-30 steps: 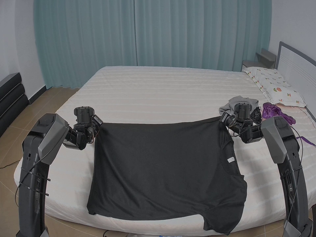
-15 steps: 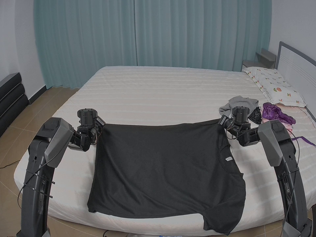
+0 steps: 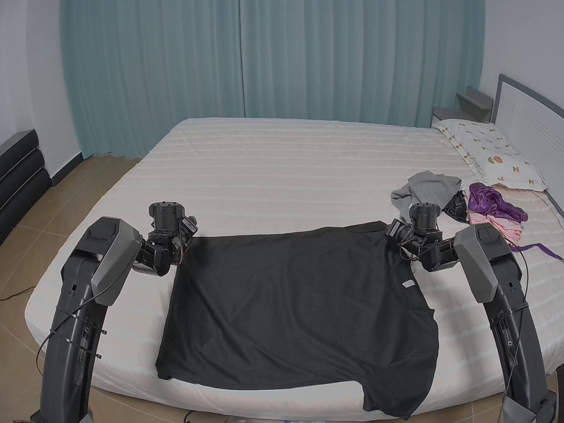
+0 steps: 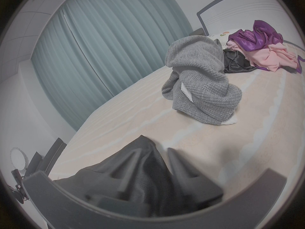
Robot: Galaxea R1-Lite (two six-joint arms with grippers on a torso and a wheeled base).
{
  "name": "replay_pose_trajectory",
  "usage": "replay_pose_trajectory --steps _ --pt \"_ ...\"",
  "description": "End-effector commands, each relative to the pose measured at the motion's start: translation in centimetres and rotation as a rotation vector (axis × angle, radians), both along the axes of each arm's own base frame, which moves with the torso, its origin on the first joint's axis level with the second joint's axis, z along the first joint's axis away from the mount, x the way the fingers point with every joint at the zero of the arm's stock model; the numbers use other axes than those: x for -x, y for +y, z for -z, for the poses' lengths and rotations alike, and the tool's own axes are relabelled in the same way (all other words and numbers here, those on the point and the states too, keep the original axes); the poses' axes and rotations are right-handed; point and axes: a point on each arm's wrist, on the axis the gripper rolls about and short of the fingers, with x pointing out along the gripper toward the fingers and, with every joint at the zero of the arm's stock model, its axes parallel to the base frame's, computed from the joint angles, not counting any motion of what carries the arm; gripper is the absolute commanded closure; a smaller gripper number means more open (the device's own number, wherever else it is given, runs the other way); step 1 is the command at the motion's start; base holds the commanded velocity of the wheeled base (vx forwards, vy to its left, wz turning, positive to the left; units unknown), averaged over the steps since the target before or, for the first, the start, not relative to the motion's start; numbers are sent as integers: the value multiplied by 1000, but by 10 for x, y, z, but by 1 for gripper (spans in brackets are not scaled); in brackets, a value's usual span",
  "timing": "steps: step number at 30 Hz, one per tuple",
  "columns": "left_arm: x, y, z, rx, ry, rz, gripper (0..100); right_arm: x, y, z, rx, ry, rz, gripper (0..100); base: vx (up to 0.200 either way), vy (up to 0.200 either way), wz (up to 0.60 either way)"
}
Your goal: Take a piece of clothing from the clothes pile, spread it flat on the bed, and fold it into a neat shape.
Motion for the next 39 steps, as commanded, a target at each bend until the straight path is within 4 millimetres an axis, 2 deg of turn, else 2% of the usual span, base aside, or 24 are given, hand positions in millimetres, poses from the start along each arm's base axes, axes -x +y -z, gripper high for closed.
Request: replay_pose_trajectory --steps 1,5,7,8,9,12,17,18,19,21,22,23,27,28,31,33,39 --pt "2 3 -1 -1 8 -9 0 -1 -3 -20 -9 -31 8 0 0 0 0" --pt "16 22 -18 2 38 -47 0 14 -13 -56 -73 -18 38 0 0 0 0" --pt "29 31 -33 12 48 -51 0 28 -17 -76 -114 -6 47 0 0 0 0" --pt "31 33 -34 13 53 -52 0 30 -17 -78 -121 -2 46 0 0 0 0" --pt "46 40 -48 25 65 -44 0 47 -18 -93 -152 6 28 0 0 0 0" --pt "75 47 -73 55 68 -5 0 82 -21 -111 -186 25 -18 0 0 0 0" --pt "135 42 -91 85 110 70 0 144 -19 -119 -215 110 -83 0 0 0 0" --pt "139 42 -91 86 116 71 0 147 -19 -118 -217 117 -86 0 0 0 0" --pt "158 38 -90 88 149 81 0 170 -17 -116 -229 153 -109 0 0 0 0" --pt "176 35 -86 93 186 88 0 191 -17 -114 -244 178 -126 0 0 0 0" --pt "176 35 -86 93 186 88 0 191 -17 -114 -244 178 -126 0 0 0 0" --pt "192 33 -78 115 234 92 0 212 -13 -109 -244 205 -141 0 0 0 0" --pt "211 25 -64 154 282 88 0 238 -9 -107 -276 207 -142 0 0 0 0" --pt "221 23 -58 159 300 91 0 249 -5 -102 -305 231 -138 0 0 0 0" --pt "234 22 -51 168 319 97 0 257 -1 -96 -321 243 -139 0 0 0 0" --pt "251 16 -41 179 353 112 0 269 -2 -89 -336 269 -138 0 -100 0 0" --pt "264 15 -29 197 377 128 0 279 2 -80 -361 303 -138 0 -200 0 0"
